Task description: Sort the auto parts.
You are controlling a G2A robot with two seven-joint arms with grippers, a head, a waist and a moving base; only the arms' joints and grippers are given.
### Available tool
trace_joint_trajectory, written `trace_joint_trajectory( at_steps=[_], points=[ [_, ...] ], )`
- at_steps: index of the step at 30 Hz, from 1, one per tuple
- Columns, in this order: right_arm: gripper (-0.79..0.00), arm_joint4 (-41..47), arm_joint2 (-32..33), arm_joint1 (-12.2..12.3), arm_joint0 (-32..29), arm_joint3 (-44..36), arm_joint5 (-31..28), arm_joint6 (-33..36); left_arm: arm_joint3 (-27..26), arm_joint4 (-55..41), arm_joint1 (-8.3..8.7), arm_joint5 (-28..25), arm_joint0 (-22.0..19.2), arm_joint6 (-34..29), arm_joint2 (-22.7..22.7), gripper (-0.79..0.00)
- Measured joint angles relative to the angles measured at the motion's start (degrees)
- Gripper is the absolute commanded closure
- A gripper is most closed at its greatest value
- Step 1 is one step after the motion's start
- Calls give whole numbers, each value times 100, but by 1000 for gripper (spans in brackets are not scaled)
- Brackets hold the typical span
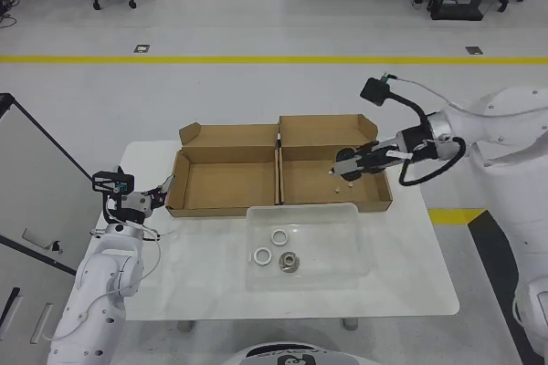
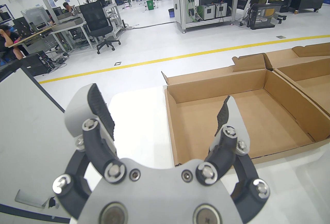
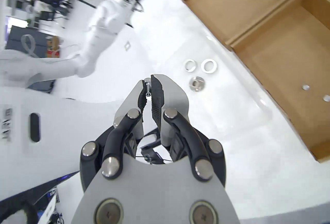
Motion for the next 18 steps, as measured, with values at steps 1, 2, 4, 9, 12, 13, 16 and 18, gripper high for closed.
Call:
trace_joint_trajectory(
  at_steps=[1,2,4,9,12,13,16,18],
  points=[
    [0,273,82,23,3,-18,-8,0,0,0,0,0,0,0,0,-785],
    [0,620,174,49,7,-49,-19,0,0,0,0,0,0,0,0,-785],
    [0,1108,274,79,7,-101,-30,0,0,0,0,0,0,0,0,-785],
    [0,2520,398,101,5,-210,-63,0,0,0,0,0,0,0,0,-785],
    [0,3343,427,62,41,-172,-103,-7,0,0,0,0,0,0,0,-785],
    [0,3552,417,46,57,-163,-118,-24,0,0,0,0,0,0,0,-785],
    [0,4171,343,-13,127,-147,-181,-102,0,0,0,0,0,0,0,-785],
    [0,4506,266,-57,196,-156,-220,-151,0,0,0,0,0,0,0,-785]
  ],
)
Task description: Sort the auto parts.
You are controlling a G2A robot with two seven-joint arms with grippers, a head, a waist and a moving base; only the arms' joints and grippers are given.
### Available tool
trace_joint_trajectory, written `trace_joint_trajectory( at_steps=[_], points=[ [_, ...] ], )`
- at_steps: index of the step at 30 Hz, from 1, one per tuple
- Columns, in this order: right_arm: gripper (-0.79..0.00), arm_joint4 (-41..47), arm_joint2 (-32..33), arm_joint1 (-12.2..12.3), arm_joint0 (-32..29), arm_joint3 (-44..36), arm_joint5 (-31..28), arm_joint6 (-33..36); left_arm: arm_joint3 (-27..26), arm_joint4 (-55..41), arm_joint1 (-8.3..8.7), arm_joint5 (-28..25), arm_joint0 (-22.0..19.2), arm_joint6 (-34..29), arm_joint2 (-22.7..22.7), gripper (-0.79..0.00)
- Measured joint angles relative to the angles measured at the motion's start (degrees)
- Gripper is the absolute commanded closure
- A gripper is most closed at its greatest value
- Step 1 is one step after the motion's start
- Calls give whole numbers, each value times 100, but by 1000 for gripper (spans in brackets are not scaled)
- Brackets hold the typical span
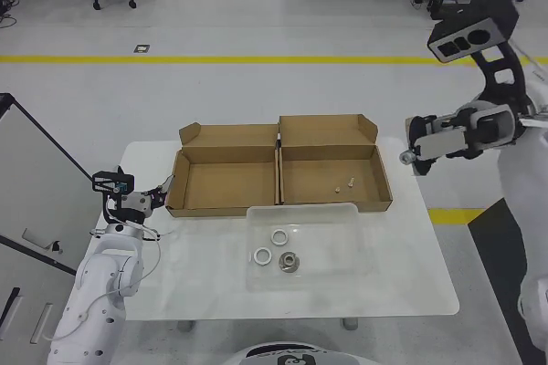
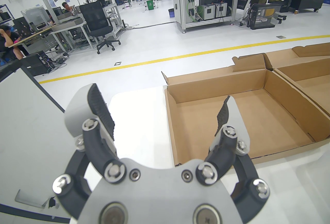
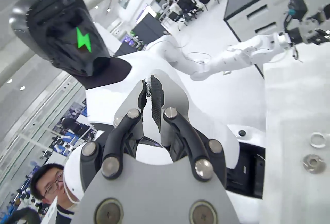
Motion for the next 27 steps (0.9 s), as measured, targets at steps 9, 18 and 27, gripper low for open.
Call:
trace_joint_trajectory(
  at_steps=[9,18,27],
  points=[
    [0,830,-512,-219,369,-21,-180,-356,0,0,0,0,0,0,0,-785],
    [0,1004,-1174,-464,763,99,-288,-639,0,0,0,0,0,0,0,-785],
    [0,770,-1572,-645,940,241,-306,-801,0,0,0,0,0,0,0,-785]
  ],
)
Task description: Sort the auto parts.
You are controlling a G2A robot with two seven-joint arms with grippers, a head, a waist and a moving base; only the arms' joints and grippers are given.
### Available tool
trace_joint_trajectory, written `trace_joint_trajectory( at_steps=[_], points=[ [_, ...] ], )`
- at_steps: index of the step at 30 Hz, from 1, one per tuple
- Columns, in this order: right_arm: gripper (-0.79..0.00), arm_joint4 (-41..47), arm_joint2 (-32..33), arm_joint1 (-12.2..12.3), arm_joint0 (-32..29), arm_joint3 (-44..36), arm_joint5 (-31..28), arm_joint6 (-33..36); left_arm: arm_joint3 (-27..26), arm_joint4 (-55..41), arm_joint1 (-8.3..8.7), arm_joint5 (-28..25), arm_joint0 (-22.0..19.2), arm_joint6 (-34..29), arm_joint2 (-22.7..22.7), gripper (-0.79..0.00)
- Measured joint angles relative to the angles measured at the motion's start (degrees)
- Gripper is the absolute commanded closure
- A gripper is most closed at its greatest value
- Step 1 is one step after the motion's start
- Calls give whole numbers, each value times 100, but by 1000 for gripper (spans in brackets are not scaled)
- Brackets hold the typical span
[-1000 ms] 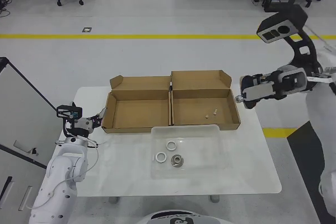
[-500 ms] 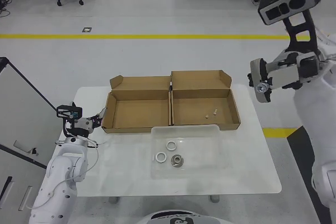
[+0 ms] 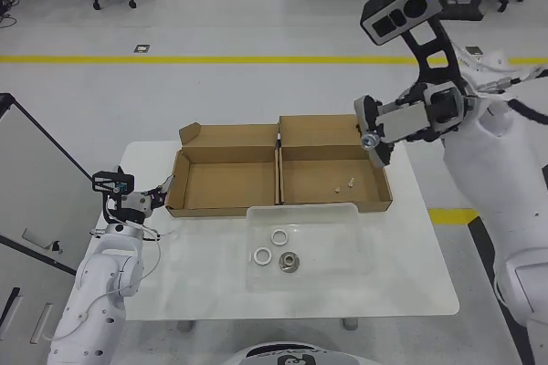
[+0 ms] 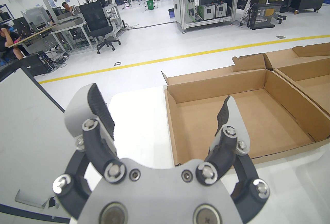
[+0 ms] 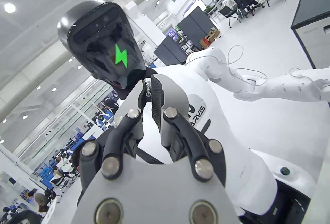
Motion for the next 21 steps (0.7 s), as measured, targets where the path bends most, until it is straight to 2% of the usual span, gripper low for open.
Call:
trace_joint_trajectory(
  at_steps=[8,13,21],
  points=[
    [0,-1119,-46,-7,-1,21,307,-282,0,0,0,0,0,0,0,-785],
    [0,-837,-6,-42,-116,4,312,-280,0,0,0,0,0,0,0,-785],
    [0,346,83,-168,-333,30,139,-10,0,0,0,0,0,0,0,-785]
  ],
)
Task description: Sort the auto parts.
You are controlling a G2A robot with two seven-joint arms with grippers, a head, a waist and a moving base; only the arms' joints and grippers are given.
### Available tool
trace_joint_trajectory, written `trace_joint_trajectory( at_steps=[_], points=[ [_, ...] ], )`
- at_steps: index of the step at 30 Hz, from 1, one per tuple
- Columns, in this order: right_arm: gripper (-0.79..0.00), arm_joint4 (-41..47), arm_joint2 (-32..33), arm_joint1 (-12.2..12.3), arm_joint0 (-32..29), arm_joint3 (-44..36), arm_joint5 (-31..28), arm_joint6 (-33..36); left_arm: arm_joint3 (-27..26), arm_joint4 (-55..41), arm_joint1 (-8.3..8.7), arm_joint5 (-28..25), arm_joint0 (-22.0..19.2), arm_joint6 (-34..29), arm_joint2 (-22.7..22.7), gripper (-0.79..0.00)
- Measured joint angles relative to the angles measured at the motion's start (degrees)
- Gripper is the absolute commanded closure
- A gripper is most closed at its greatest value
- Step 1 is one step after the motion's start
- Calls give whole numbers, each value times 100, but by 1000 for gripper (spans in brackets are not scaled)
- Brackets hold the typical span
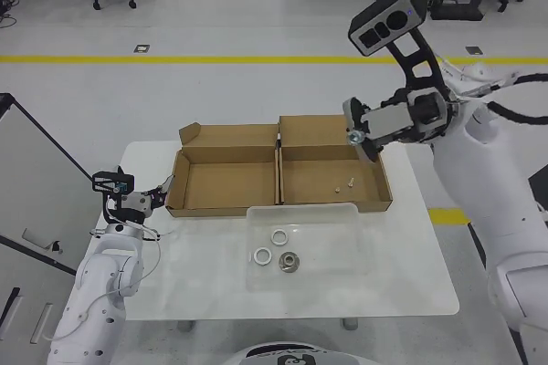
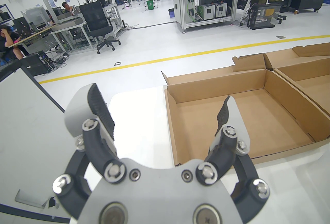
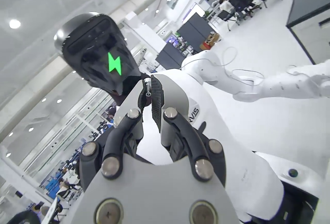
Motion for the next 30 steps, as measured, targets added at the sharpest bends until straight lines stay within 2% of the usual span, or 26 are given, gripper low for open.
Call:
trace_joint_trajectory(
  at_steps=[11,30],
  points=[
    [0,1086,-71,-226,-152,102,-97,258,0,0,0,0,0,0,0,-785],
    [0,-509,107,-292,-170,133,298,-202,0,0,0,0,0,0,0,-785]
  ],
)
